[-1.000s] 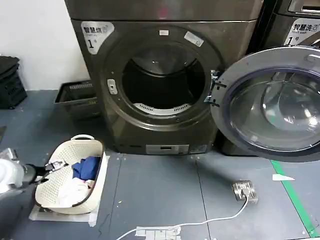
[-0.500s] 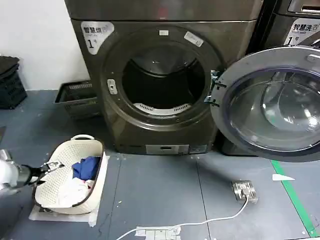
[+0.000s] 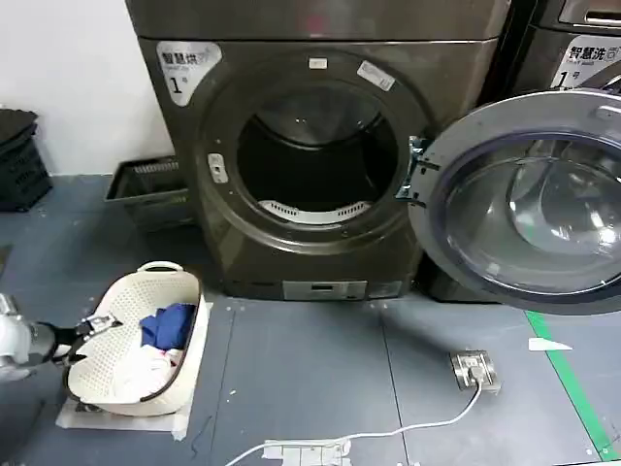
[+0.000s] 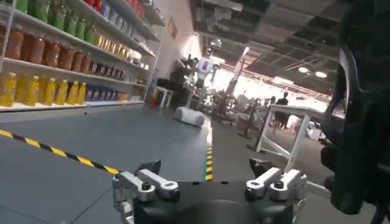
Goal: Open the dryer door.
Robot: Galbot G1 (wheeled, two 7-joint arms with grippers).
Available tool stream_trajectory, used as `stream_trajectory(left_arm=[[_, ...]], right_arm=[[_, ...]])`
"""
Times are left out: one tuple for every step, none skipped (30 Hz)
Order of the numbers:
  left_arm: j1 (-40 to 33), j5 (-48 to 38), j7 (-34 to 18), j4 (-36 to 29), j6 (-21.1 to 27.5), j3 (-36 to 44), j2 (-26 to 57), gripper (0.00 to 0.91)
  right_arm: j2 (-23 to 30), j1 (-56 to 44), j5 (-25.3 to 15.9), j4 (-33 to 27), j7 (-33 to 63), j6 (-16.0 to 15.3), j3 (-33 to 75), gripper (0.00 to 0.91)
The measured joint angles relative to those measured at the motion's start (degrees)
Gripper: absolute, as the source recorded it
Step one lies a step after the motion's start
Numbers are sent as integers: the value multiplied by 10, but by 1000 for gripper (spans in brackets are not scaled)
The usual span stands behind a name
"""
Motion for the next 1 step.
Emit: stream_trajectory(left_arm=[[0,-1,0,0,0,0,0,907]], right_arm=[[0,0,0,1,0,0,0,907]])
